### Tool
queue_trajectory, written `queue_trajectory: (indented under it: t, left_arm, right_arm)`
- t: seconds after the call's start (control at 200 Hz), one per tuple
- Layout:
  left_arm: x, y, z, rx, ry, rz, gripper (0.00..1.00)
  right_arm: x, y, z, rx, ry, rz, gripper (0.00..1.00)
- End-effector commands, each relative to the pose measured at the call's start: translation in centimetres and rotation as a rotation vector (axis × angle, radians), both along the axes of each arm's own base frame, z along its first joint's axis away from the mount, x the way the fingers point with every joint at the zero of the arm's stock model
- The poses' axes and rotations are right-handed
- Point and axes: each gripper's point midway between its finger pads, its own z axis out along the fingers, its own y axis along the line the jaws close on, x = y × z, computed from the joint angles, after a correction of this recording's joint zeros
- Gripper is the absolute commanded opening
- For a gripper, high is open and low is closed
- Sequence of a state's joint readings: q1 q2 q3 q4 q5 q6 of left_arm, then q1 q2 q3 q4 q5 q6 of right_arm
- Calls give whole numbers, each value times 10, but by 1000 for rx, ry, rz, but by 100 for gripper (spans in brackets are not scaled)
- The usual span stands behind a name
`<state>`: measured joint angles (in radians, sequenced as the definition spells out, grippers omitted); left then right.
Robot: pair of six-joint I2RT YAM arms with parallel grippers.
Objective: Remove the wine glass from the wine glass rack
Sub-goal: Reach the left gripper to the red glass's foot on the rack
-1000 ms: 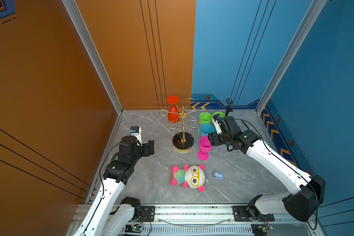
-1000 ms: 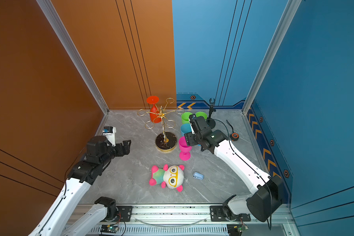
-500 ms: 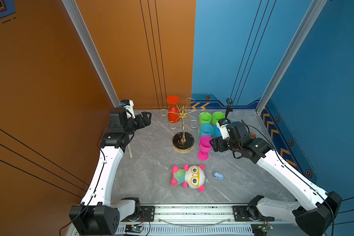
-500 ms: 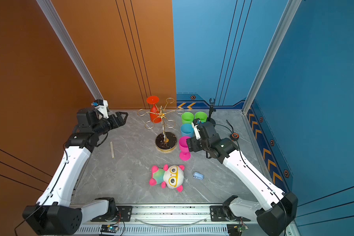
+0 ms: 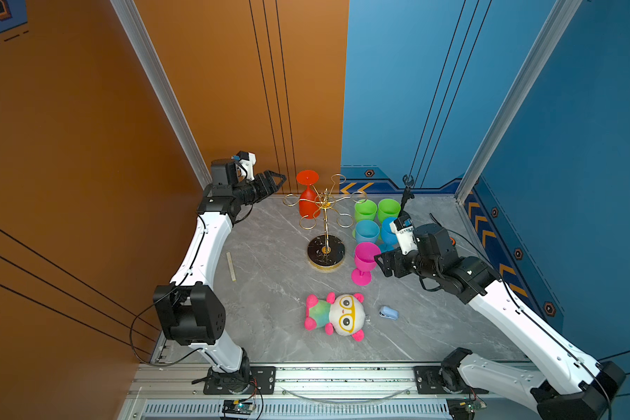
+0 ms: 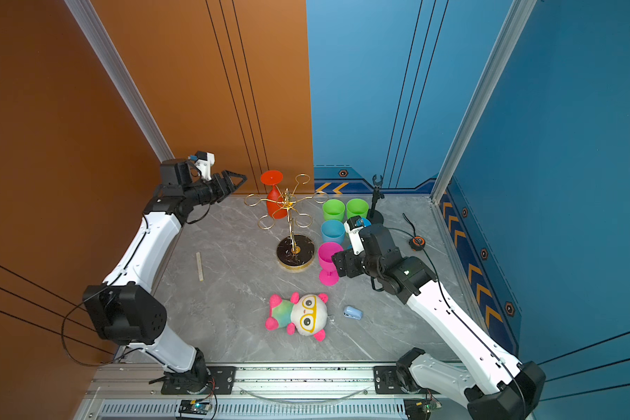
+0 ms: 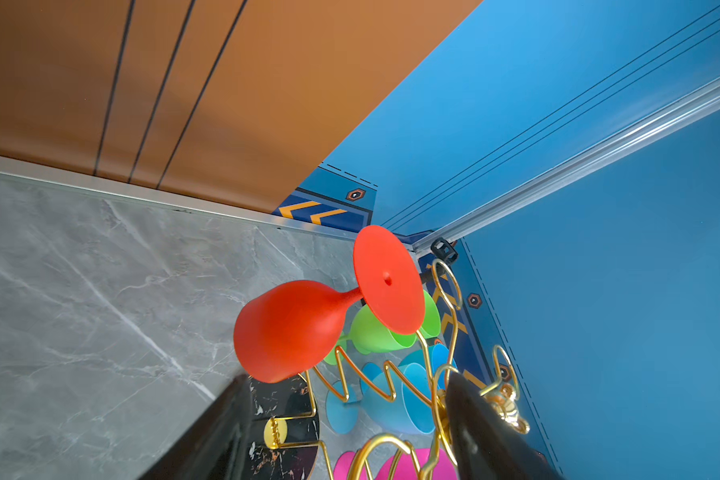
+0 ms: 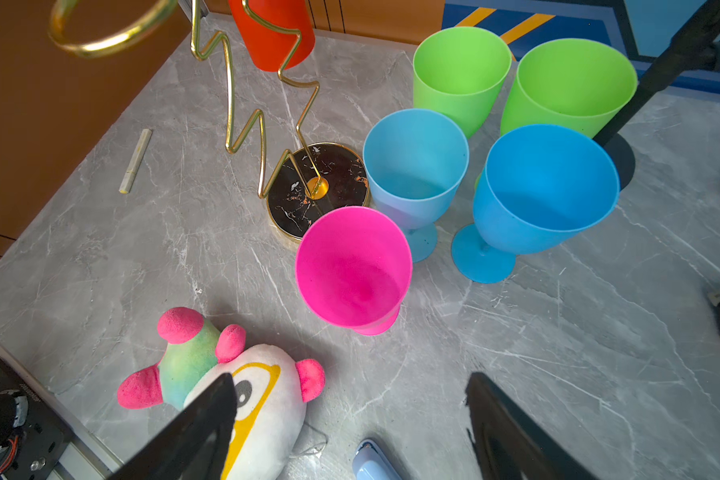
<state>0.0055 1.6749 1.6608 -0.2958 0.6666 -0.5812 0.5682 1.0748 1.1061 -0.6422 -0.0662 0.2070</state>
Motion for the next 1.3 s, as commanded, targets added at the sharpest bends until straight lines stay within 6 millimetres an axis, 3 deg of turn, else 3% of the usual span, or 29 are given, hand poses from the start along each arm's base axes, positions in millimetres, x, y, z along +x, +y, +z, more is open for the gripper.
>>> queue_trajectory:
  t: [0.0, 0.641, 0.941, 1.291]
  left_arm:
    - [-1, -18, 16, -57, -12, -85, 70]
    - [38, -50, -14, -121, 99, -129, 57]
    - [47, -64, -22, -129, 118, -162, 45]
    - [53, -66, -27, -131, 135, -164, 26]
  right_arm:
    - [-3, -1, 3, 34, -8, -6, 88]
    - [-10, -7, 6, 52, -20, -17, 87]
    - [-12, -9, 4, 51, -21, -24, 87]
    - [-13, -11, 4, 51, -26, -30, 87]
